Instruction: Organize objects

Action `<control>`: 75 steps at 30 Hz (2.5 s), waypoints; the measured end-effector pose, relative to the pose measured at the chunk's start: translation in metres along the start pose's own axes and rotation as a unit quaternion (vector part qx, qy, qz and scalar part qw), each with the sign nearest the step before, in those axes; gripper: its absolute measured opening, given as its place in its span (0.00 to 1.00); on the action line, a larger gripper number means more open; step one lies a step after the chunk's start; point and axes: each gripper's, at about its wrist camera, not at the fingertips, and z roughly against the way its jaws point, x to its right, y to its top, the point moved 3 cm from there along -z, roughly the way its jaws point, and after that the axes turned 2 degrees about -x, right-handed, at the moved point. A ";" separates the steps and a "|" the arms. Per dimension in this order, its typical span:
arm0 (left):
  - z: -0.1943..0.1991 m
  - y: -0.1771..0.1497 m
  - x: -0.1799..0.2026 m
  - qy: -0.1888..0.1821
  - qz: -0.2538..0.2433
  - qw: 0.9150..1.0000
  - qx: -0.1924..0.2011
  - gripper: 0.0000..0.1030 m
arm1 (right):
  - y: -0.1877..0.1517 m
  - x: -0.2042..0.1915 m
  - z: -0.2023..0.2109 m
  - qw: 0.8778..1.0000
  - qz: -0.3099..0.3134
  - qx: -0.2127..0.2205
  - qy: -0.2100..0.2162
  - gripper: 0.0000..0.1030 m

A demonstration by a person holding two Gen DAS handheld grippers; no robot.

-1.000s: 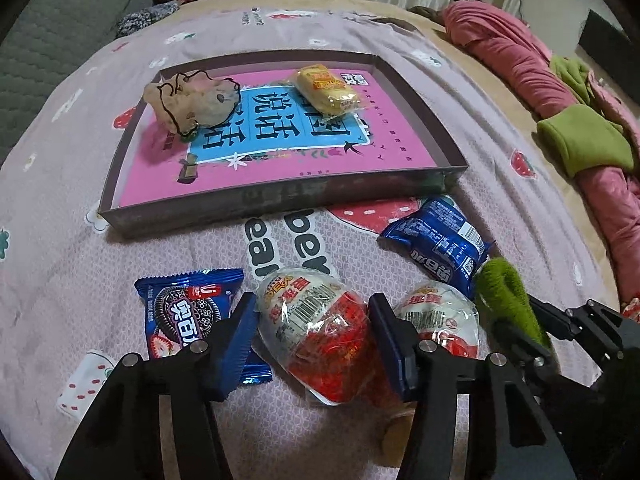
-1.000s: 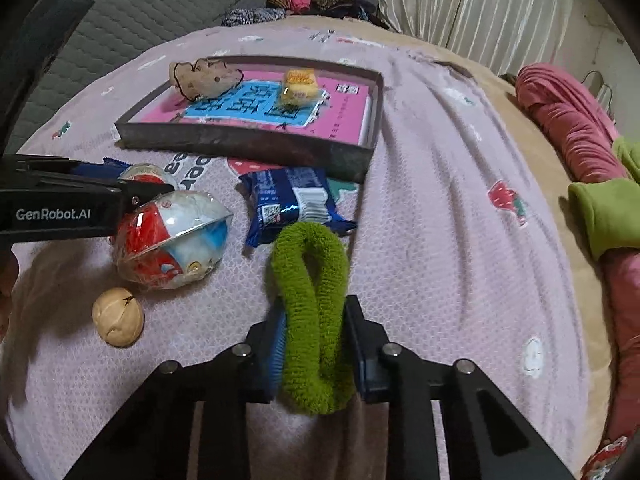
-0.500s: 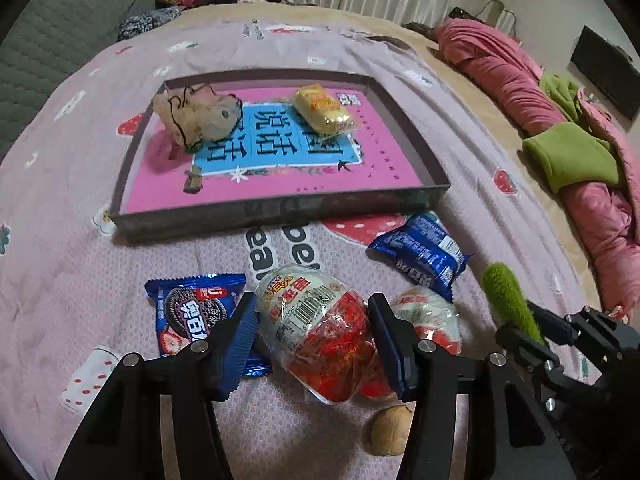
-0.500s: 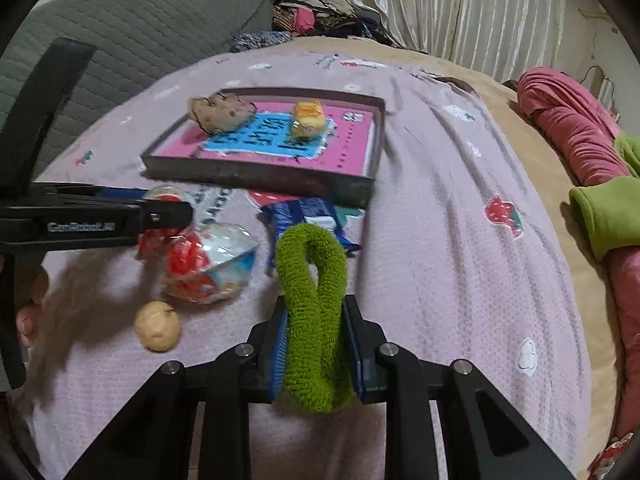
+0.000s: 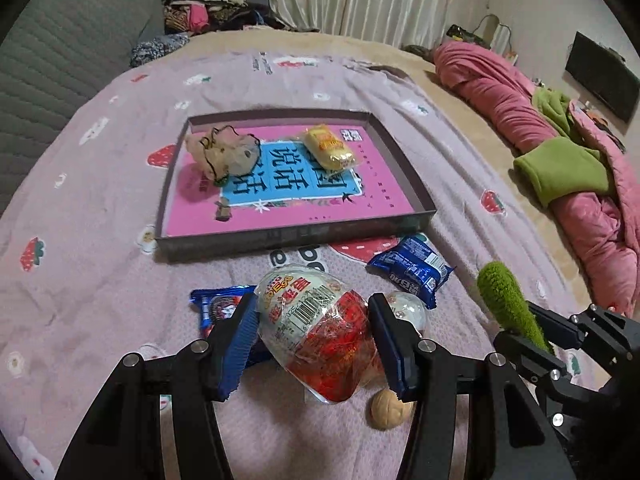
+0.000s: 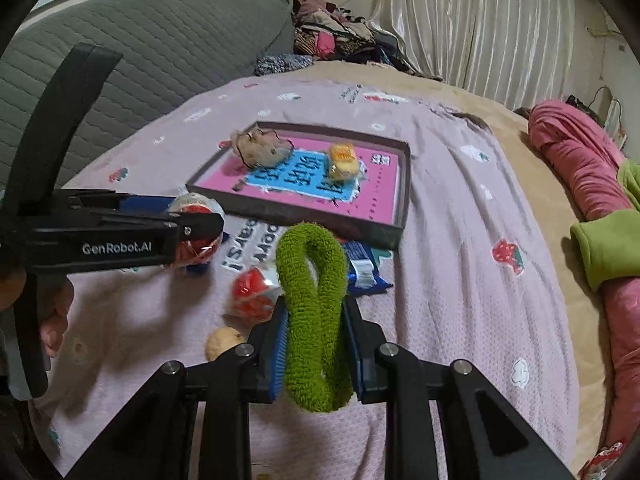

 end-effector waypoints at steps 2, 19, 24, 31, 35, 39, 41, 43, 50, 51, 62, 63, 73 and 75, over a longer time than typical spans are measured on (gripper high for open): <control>0.008 -0.001 -0.003 0.001 0.001 1.000 0.005 0.56 | 0.004 -0.006 0.007 1.000 0.004 0.006 0.001 0.25; 0.085 0.001 -0.012 0.008 -0.001 0.998 0.057 0.56 | 0.031 -0.038 0.072 0.998 0.025 0.052 -0.006 0.25; 0.105 0.003 -0.012 0.012 -0.002 0.997 0.075 0.56 | 0.043 -0.044 0.090 0.997 0.024 0.068 -0.004 0.25; 0.128 0.003 -0.011 0.021 -0.005 0.995 0.093 0.56 | 0.056 -0.054 0.108 0.996 0.024 0.087 -0.003 0.25; 0.140 0.003 -0.013 0.030 -0.005 0.994 0.103 0.56 | 0.063 -0.060 0.117 0.995 0.022 0.098 0.000 0.25; 0.153 0.005 -0.015 0.033 -0.004 0.993 0.115 0.56 | 0.068 -0.062 0.124 0.994 0.016 0.106 0.000 0.25; 0.160 0.007 -0.015 0.035 -0.006 0.992 0.122 0.56 | 0.071 -0.062 0.127 0.994 0.011 0.111 0.004 0.25; 0.167 0.008 -0.014 0.037 -0.010 0.991 0.128 0.56 | 0.073 -0.063 0.130 0.993 0.011 0.114 0.005 0.25; 0.186 0.015 -0.006 0.043 -0.022 0.987 0.151 0.56 | 0.082 -0.065 0.141 0.992 0.011 0.129 0.005 0.25; 0.187 0.016 -0.005 0.043 -0.023 0.987 0.152 0.56 | 0.084 -0.064 0.143 0.991 0.010 0.131 0.005 0.25; 0.186 0.040 0.000 0.043 -0.029 0.986 0.161 0.56 | 0.106 -0.050 0.140 0.990 0.000 0.142 0.010 0.25; 0.184 0.043 0.000 0.044 -0.029 0.985 0.162 0.56 | 0.109 -0.049 0.139 0.990 -0.001 0.144 0.012 0.25; 0.154 0.079 -0.008 0.050 -0.021 0.985 0.164 0.56 | 0.137 -0.026 0.108 0.989 -0.016 0.145 0.023 0.25; 0.145 0.085 -0.011 0.048 -0.019 0.986 0.161 0.56 | 0.143 -0.019 0.097 0.989 -0.022 0.143 0.029 0.25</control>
